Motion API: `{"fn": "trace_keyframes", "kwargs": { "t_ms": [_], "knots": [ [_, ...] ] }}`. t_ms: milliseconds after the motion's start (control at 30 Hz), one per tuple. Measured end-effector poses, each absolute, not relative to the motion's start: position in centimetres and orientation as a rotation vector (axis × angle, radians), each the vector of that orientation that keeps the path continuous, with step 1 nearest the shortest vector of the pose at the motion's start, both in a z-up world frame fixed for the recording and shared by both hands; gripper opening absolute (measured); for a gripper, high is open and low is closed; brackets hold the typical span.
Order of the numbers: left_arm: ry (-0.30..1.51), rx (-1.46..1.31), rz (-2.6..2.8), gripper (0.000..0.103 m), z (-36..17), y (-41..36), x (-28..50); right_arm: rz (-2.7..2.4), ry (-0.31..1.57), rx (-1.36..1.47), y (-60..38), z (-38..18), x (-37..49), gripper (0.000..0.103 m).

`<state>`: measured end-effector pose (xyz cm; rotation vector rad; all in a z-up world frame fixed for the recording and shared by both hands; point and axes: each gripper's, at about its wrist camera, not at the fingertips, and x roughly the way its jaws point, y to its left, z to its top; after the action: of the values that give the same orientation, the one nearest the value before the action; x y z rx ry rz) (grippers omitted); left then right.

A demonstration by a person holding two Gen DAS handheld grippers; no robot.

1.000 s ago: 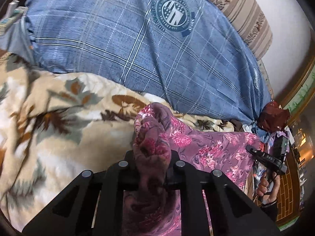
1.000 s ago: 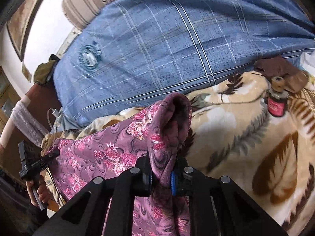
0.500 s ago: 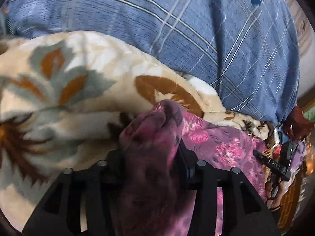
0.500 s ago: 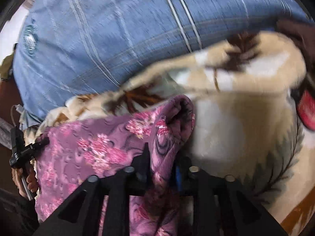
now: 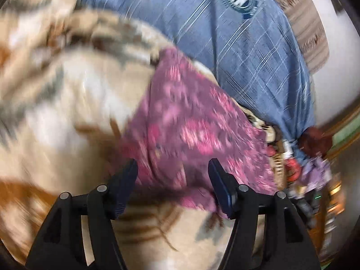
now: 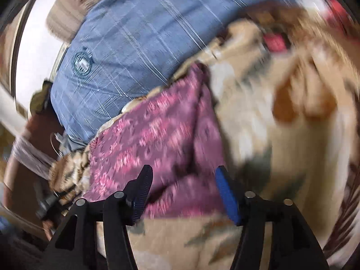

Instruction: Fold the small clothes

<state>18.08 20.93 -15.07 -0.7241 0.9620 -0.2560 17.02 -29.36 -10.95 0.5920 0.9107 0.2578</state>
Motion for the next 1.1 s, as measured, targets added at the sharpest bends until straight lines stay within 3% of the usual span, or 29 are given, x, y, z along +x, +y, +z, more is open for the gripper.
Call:
{"fn": "trace_keyframes", "kwargs": {
  "t_ms": [100,233,333,400,433,500,567,767,933,1100],
  "knots": [
    [0.965,-0.809,-0.376,0.063,-15.0,19.9,18.4,0.29,0.93,0.638,-29.1,-11.7,18.1,0.044],
    [0.981,-0.801,-0.376,0.063,-15.6,19.5,18.4,0.311,0.906,0.677,-28.1,-11.4,19.1,0.046],
    [1.024,-0.842,-0.394,0.053,-17.0,19.2,18.7,0.308,0.932,0.698,-27.5,-12.7,20.0,0.047],
    [1.03,-0.84,-0.391,0.041,-17.3,18.7,18.9,0.31,0.948,0.685,-27.0,-13.7,20.3,0.046],
    [1.027,-0.832,-0.383,0.035,-17.3,18.5,19.1,0.295,0.945,0.657,-26.7,-13.9,20.4,0.042],
    [1.013,-0.834,-0.373,0.022,-17.2,18.4,19.3,0.281,0.935,0.628,-26.8,-13.8,20.2,0.022],
    [0.958,-0.813,-0.348,0.006,-16.2,18.5,19.0,0.274,0.925,0.656,-27.5,-13.8,19.8,0.014],
    [0.708,-0.547,-0.29,0.005,-10.0,17.5,16.5,0.287,0.832,0.582,-27.0,-10.0,17.6,0.007],
    [0.981,-0.592,-0.239,0.006,-15.4,17.7,19.9,0.218,0.937,0.516,-26.5,-13.3,19.3,0.007],
    [0.97,-0.549,-0.211,0.014,-15.1,17.5,19.5,0.238,0.938,0.476,-26.3,-13.1,18.8,0.009]
  ]
}}
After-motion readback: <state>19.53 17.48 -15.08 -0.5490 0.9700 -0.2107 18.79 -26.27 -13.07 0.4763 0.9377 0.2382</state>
